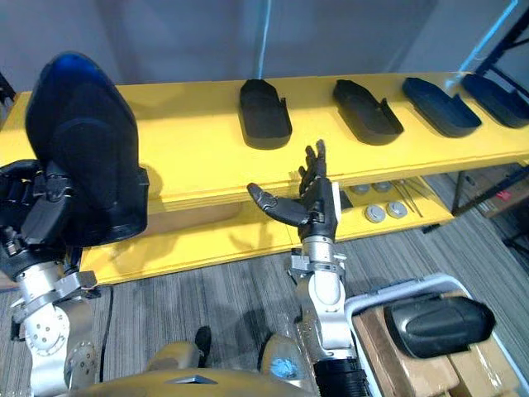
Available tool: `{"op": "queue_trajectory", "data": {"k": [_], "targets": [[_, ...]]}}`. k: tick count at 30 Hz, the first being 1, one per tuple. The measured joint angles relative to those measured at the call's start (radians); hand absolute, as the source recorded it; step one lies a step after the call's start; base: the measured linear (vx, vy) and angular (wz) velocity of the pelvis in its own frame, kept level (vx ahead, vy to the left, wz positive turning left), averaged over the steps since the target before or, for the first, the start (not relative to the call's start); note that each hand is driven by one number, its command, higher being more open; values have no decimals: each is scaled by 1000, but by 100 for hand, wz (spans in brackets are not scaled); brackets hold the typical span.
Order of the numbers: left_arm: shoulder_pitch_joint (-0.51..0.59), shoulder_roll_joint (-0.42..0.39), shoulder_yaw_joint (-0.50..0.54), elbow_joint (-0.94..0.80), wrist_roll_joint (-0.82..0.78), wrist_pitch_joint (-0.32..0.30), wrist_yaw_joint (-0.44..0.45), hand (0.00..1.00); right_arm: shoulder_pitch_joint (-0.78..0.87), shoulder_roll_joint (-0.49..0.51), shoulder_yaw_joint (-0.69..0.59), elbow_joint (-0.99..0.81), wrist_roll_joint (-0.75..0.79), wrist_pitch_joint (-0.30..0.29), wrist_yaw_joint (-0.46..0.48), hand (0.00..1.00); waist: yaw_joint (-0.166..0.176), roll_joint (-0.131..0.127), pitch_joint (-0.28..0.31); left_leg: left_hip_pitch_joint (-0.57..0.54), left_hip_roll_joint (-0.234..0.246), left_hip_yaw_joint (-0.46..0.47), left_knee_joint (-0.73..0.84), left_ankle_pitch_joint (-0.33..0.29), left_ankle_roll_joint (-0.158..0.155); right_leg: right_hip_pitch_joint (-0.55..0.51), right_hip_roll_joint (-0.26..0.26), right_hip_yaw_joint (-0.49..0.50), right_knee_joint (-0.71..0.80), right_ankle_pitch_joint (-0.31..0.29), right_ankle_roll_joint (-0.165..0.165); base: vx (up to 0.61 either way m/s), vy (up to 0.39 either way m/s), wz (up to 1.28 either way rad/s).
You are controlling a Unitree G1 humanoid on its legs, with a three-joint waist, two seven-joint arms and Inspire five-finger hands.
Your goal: Walk over and take three plastic housings, then place them on the shelf
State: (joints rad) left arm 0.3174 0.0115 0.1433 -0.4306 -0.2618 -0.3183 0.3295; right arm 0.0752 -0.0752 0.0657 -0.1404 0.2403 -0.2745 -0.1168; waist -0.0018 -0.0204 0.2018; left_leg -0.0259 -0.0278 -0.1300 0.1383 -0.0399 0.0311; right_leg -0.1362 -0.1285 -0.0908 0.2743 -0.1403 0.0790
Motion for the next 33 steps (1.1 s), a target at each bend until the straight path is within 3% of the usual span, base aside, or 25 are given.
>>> {"op": "queue_trajectory", "data": {"k": [1,2,5,8,12,15,19,20,21,23,26,30,33], "targets": [[6,7,-8,3,0,9,1,0,-1,0,0,-26,-12,-3,-11,100,4,-34,-17,0,-35,-15,11,-16,-17,4,-22,14,-52,59,-13,302,-327,74],[4,-2,-18,16,1,18,1,0,-19,-21,-1,-34,-52,-24,-27,100,7,-26,-19,1,-46,-36,41,-39,-39,25,-33,4,-65,139,8,311,-322,62],[11,-10,-28,16,2,34,10,0,-133,-103,0,-38,-116,-58,-66,100,33,38,-32,-3,26,-48,80,-86,-78,91,40,-32,-171,175,-21,248,-194,10],[2,-8,-32,18,-2,35,7,0,-160,-144,-58,-140,-115,-93,-65,100,24,51,-28,-43,66,-49,215,-145,-89,151,86,-88,-189,143,-52,169,-137,41],[-3,-12,-28,58,-8,37,0,0,-123,-147,-149,-215,-68,-148,-58,100,26,56,-11,-85,78,35,449,-149,-100,260,77,-130,-172,86,-70,104,-59,32],[-15,-13,-29,56,-10,33,-29,0,-114,-133,-207,-230,-59,-154,-42,100,15,62,-10,-85,134,114,355,-177,-57,258,55,-145,-169,74,-75,-1,41,22],[-54,-13,-69,57,-10,32,-50,0,-67,-114,-231,-229,-9,-147,-37,100,-23,89,-17,-38,184,126,141,-102,-100,234,2,-126,-109,31,-15,4,251,-2],[-57,-10,-76,57,-10,32,-56,0,-50,-104,-220,-228,17,-145,-36,100,-27,98,-21,-7,169,164,117,-50,-141,222,-26,-90,-85,18,10,47,272,-47],[-57,-9,-76,55,-10,32,-57,0,-38,-97,-210,-228,21,-144,-36,100,-27,91,-25,2,153,181,106,-53,-131,218,-36,-71,-87,21,12,61,320,-62],[-84,4,-63,48,-17,38,-57,0,-7,-60,-172,-229,44,-142,-31,100,-28,63,-38,10,102,252,73,-52,-102,189,-90,-13,-123,57,52,88,283,-60],[-101,9,-48,33,-63,67,-63,0,-1,-7,-110,-228,61,-118,-13,100,-32,54,-41,21,79,319,67,-58,-78,191,-114,17,-193,126,71,95,205,-54],[-167,12,-52,19,-163,147,-68,0,2,1,-56,-224,61,-83,22,100,-39,52,-42,19,75,328,66,-65,-75,196,-115,9,-229,158,70,28,45,-14],[-262,22,-49,79,-273,185,-6,0,1,0,-22,-214,61,-54,70,100,-51,50,-43,19,74,328,66,-66,-77,198,-111,8,-235,158,70,-14,-8,-2]]}}
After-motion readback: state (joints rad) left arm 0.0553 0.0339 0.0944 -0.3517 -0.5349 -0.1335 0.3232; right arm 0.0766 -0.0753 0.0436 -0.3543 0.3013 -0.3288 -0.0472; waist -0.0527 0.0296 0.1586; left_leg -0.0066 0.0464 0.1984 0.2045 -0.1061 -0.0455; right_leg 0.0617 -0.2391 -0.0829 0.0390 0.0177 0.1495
